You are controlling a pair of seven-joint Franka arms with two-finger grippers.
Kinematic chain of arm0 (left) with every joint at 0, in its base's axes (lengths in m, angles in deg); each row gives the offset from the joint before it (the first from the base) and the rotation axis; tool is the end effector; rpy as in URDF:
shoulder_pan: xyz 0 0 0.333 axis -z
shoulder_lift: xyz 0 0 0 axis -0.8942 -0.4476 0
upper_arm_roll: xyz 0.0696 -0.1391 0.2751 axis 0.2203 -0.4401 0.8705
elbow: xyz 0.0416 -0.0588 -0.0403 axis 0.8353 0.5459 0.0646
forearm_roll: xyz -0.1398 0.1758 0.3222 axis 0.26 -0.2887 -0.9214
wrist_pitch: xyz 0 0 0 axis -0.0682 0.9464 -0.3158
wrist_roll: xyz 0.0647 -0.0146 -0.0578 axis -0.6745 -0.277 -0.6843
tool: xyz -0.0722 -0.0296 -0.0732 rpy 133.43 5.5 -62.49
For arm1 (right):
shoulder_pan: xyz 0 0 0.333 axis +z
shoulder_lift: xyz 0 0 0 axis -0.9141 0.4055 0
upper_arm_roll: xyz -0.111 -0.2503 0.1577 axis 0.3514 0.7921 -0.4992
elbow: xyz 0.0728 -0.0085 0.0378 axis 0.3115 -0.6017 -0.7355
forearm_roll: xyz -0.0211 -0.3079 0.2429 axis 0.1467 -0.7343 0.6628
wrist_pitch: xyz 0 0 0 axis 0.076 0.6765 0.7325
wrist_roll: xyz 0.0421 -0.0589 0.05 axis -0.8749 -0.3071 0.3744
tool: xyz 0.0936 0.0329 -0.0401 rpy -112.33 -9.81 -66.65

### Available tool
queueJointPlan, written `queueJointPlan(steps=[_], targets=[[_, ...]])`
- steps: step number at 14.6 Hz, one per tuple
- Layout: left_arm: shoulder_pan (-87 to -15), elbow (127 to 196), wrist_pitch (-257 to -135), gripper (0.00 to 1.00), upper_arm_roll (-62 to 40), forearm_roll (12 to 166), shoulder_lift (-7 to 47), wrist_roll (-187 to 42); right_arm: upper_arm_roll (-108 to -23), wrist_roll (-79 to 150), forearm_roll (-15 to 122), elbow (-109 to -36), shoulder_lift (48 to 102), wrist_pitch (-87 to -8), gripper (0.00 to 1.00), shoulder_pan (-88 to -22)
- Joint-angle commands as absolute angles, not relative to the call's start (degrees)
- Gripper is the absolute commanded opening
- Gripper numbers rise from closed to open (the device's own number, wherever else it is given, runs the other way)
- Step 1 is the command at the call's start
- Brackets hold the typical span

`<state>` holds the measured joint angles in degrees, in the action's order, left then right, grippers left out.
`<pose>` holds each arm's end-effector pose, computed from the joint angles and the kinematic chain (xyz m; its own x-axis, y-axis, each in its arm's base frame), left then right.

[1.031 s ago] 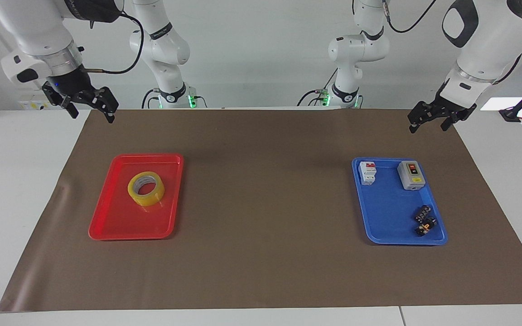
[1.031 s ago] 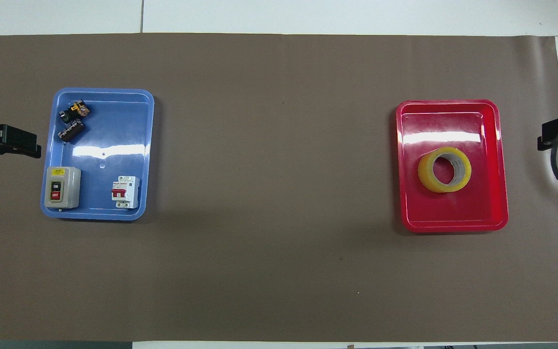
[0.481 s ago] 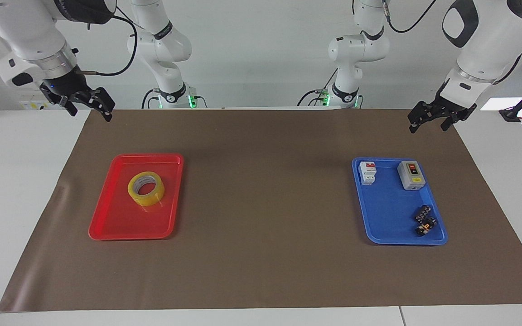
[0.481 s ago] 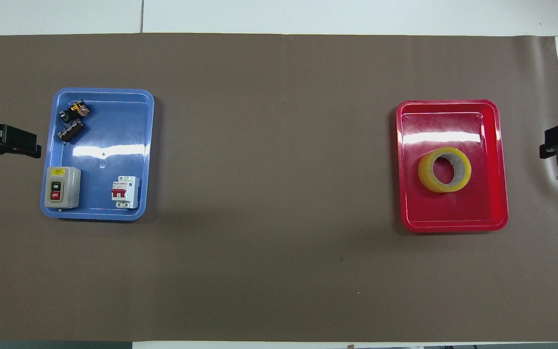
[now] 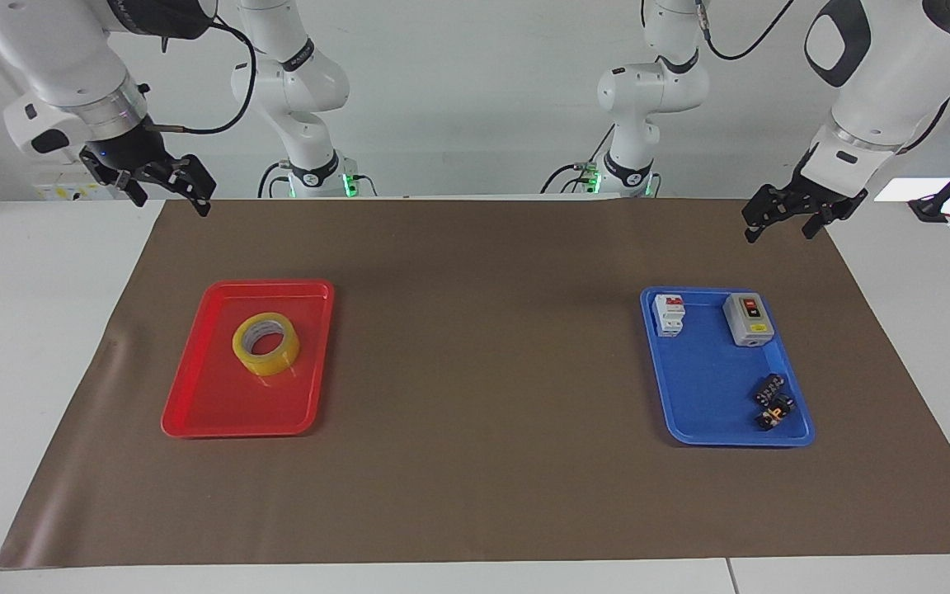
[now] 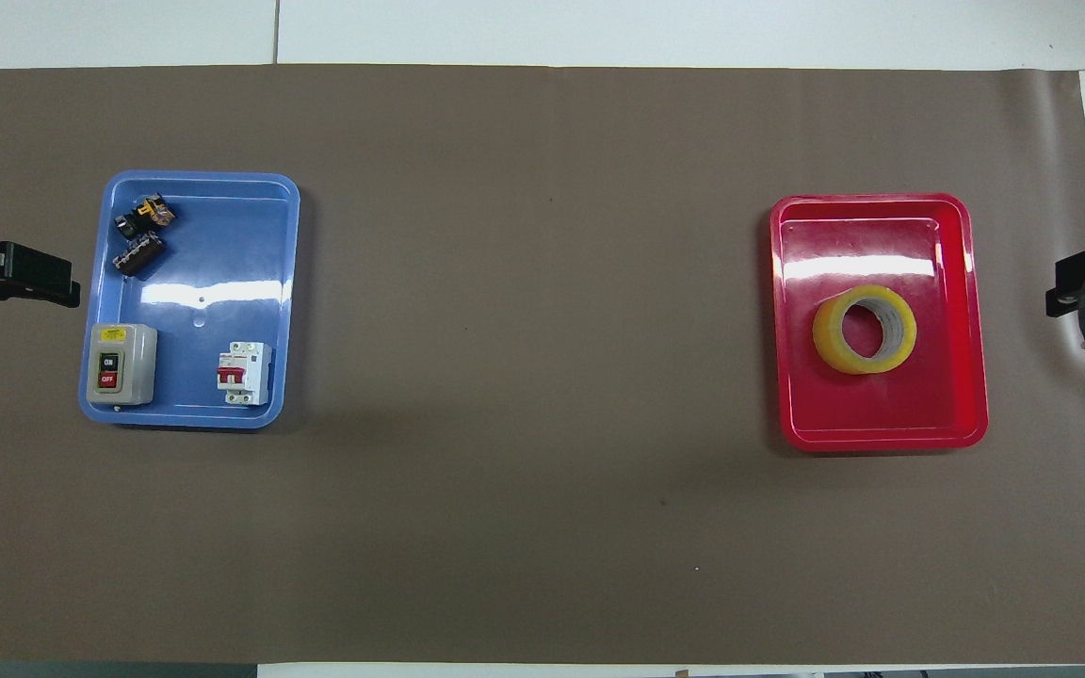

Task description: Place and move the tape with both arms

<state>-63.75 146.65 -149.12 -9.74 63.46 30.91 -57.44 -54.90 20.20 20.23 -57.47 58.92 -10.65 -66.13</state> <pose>0.5469 -0.0171 0.6009 0.9992 -0.0211 -0.0331 -0.0214 -0.9997 -0.0097 0.5293 -0.0356 0.6374 0.9770 -0.1847 -0.1065 -0.1795 -0.9821 0.0564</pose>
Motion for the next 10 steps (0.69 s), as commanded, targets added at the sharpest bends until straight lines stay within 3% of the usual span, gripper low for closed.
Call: queueJointPlan(steps=[1, 10], targets=[[-63.85, 147.91, -149.76, 1.00, -9.48, 64.82, 32.30, -56.86, -54.74, 19.84, 21.18, -59.94, 56.63, -11.06, 1.00, -65.55], [-63.85, 147.91, -149.76, 1.00, -9.48, 64.82, 32.30, -56.86, -54.74, 19.66, 21.09, -58.80, 57.15, -13.17, 1.00, -61.95]])
